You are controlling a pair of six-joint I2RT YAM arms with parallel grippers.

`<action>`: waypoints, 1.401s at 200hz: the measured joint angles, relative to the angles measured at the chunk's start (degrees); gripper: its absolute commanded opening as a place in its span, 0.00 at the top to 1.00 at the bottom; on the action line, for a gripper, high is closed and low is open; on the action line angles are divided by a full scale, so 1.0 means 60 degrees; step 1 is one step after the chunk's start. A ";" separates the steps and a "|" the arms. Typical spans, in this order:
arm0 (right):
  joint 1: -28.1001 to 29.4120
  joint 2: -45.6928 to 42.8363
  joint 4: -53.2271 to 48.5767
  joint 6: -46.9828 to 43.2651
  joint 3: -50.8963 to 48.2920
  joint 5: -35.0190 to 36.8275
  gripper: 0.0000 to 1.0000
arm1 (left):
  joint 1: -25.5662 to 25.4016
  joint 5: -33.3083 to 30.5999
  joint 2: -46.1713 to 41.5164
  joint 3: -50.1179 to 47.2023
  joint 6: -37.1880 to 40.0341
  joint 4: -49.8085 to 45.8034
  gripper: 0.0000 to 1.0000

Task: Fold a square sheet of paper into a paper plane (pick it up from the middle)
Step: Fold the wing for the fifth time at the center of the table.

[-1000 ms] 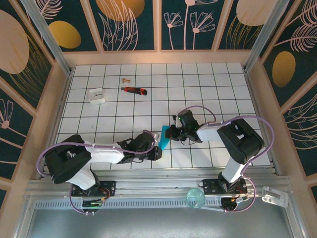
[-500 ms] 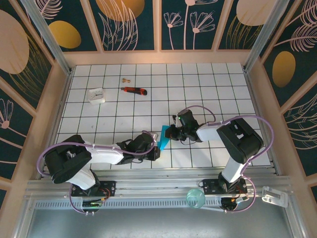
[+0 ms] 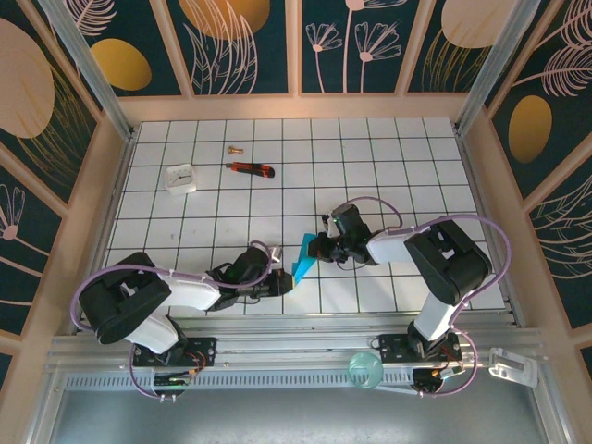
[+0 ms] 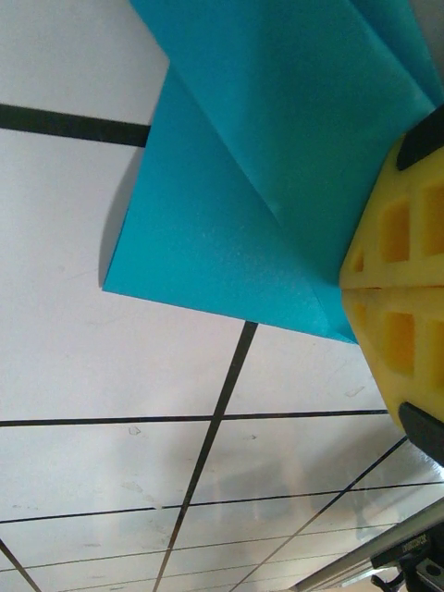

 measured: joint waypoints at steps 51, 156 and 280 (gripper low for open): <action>0.0000 0.0026 -0.0004 0.0000 0.0025 -0.0015 0.93 | 0.0233 0.0543 0.0423 -0.0433 -0.0670 0.1198 1.00; 0.0000 0.0036 -0.0007 -0.0004 0.0044 -0.0022 0.93 | 0.0313 0.1005 0.0976 -0.1126 -0.1829 0.3144 1.00; 0.0000 0.0073 -0.0033 -0.0007 0.0091 -0.0051 0.94 | 0.0291 0.0313 -0.1847 -0.0117 -0.0076 -0.0572 0.80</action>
